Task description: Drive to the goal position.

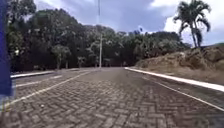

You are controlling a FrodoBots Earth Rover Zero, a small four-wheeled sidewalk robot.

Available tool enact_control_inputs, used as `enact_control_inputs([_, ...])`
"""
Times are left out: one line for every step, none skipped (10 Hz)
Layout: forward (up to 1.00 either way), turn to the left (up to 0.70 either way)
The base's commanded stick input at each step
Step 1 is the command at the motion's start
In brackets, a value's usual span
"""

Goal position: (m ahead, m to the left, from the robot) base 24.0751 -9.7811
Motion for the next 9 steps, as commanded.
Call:
enact_control_inputs([1.00,0.00])
enact_control_inputs([1.00,0.00])
enact_control_inputs([1.00,0.00])
enact_control_inputs([1.00,0.00])
enact_control_inputs([1.00,0.00])
enact_control_inputs([1.00,0.00])
enact_control_inputs([1.00,0.00])
enact_control_inputs([1.00,0.00])
enact_control_inputs([1.00,0.00])
